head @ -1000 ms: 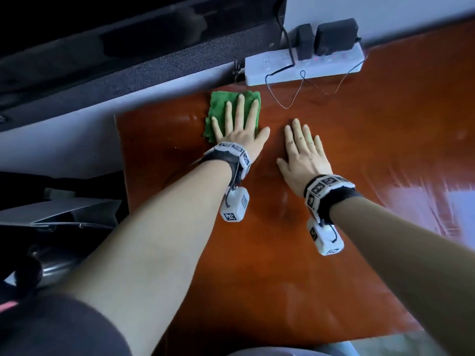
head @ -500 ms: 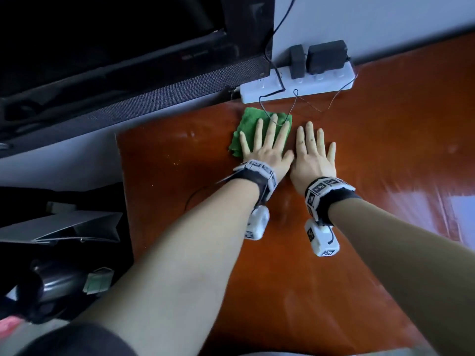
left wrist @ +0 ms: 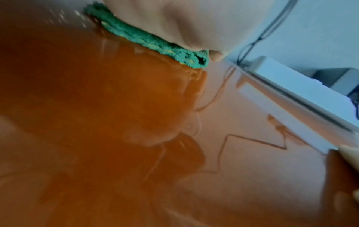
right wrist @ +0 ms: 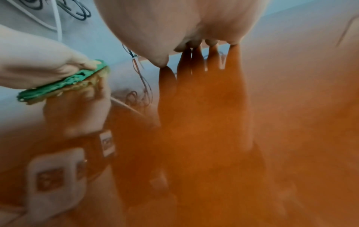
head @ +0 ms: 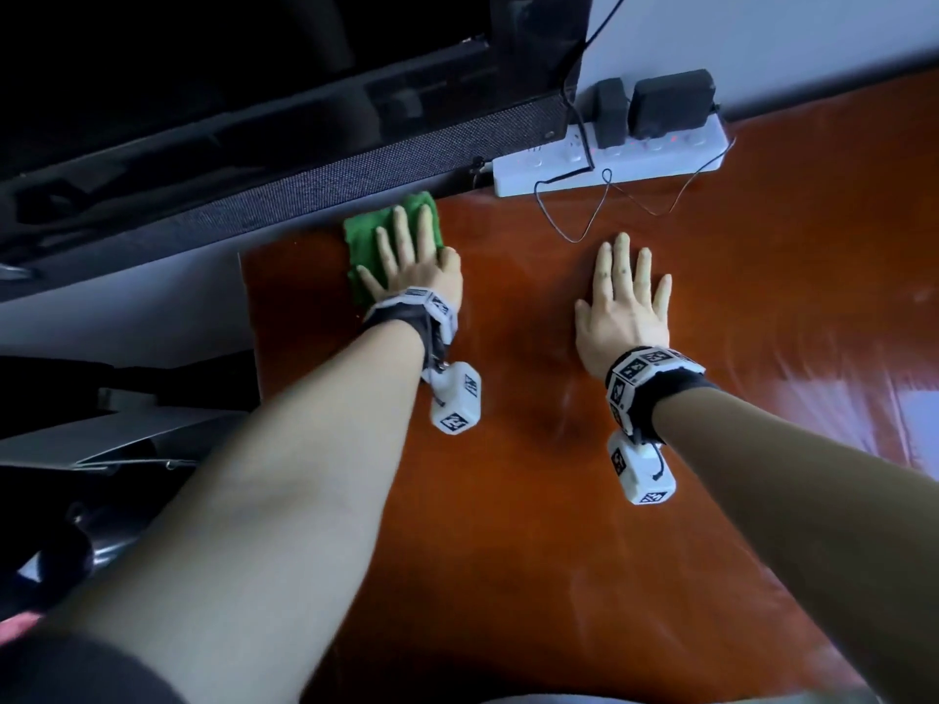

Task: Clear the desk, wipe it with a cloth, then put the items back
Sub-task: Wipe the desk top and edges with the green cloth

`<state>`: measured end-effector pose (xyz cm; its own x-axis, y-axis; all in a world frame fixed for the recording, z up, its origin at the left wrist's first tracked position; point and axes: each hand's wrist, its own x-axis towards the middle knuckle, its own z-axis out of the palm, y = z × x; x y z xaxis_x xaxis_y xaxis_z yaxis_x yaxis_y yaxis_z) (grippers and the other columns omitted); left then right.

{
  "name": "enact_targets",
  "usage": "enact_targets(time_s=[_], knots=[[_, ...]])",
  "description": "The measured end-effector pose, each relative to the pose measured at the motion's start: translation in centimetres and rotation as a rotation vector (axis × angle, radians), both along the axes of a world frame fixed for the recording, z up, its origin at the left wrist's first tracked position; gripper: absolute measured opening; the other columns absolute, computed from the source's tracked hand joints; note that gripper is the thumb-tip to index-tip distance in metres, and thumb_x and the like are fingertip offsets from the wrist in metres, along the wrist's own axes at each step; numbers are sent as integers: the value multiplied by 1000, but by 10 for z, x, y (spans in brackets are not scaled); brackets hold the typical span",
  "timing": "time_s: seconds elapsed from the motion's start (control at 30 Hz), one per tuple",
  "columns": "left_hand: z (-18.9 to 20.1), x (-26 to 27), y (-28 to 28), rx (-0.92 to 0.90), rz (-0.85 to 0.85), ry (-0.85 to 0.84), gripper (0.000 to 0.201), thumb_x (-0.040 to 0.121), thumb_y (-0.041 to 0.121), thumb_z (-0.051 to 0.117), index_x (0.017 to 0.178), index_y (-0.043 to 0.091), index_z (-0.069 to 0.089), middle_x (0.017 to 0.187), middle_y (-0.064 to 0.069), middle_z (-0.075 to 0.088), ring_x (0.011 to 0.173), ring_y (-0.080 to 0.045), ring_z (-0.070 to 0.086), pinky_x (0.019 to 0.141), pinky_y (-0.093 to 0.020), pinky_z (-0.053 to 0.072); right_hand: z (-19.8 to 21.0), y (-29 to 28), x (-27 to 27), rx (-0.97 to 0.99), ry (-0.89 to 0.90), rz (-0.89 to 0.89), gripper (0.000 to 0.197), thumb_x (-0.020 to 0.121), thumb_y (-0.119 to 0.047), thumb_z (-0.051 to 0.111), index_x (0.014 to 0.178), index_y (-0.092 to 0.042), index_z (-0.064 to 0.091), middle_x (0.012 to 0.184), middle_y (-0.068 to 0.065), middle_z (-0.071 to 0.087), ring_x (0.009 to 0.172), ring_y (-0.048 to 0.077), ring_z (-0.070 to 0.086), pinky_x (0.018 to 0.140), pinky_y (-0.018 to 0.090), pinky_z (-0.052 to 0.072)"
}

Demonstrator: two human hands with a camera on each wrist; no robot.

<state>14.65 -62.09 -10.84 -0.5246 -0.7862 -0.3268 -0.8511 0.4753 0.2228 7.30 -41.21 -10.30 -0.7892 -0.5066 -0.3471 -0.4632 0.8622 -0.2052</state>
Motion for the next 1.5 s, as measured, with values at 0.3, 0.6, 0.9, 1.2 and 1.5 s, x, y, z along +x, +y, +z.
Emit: enact_targets(time_s=[0.3, 0.6, 0.9, 1.2, 1.5], knots=[[6, -20, 11, -61, -231, -23, 66, 98, 49, 31, 157, 37, 4, 166, 7, -9, 152, -23, -9, 116, -64, -4, -4, -1, -2, 12, -9, 55, 67, 103, -36, 27, 157, -23, -9, 164, 1, -18, 151, 31, -12, 120, 54, -2], [5, -36, 17, -111, -340, -36, 69, 98, 54, 30, 158, 32, 4, 166, 0, -5, 152, -28, -9, 116, -65, -5, -9, -2, 0, 16, 27, 55, 66, 103, -37, 26, 157, -23, -9, 164, 1, -16, 151, 32, -10, 120, 56, 0], [3, -45, 24, -82, -325, -16, 73, 97, 60, 30, 158, 29, 5, 166, -1, -9, 152, -29, -12, 115, -67, -5, -10, -2, 1, 17, 39, 51, 66, 103, -37, 25, 157, -23, -9, 164, 2, -16, 151, 31, -11, 120, 56, -1], [3, -4, 46, -64, -408, -6, 71, 97, 59, 24, 158, 32, 2, 166, 2, -11, 152, -25, -11, 117, -63, -6, -7, -3, 2, 22, 31, 53, 66, 103, -38, 25, 157, -23, -10, 164, 1, -17, 151, 31, -11, 120, 55, -1], [-4, 28, 6, -28, -102, -11, 64, 99, 54, 26, 156, 41, 3, 165, 11, -11, 152, -18, -10, 118, -60, -4, -3, -1, -2, 30, 12, 75, 67, 103, -37, 27, 157, -22, -10, 164, 2, -18, 151, 32, -11, 120, 55, -1]])
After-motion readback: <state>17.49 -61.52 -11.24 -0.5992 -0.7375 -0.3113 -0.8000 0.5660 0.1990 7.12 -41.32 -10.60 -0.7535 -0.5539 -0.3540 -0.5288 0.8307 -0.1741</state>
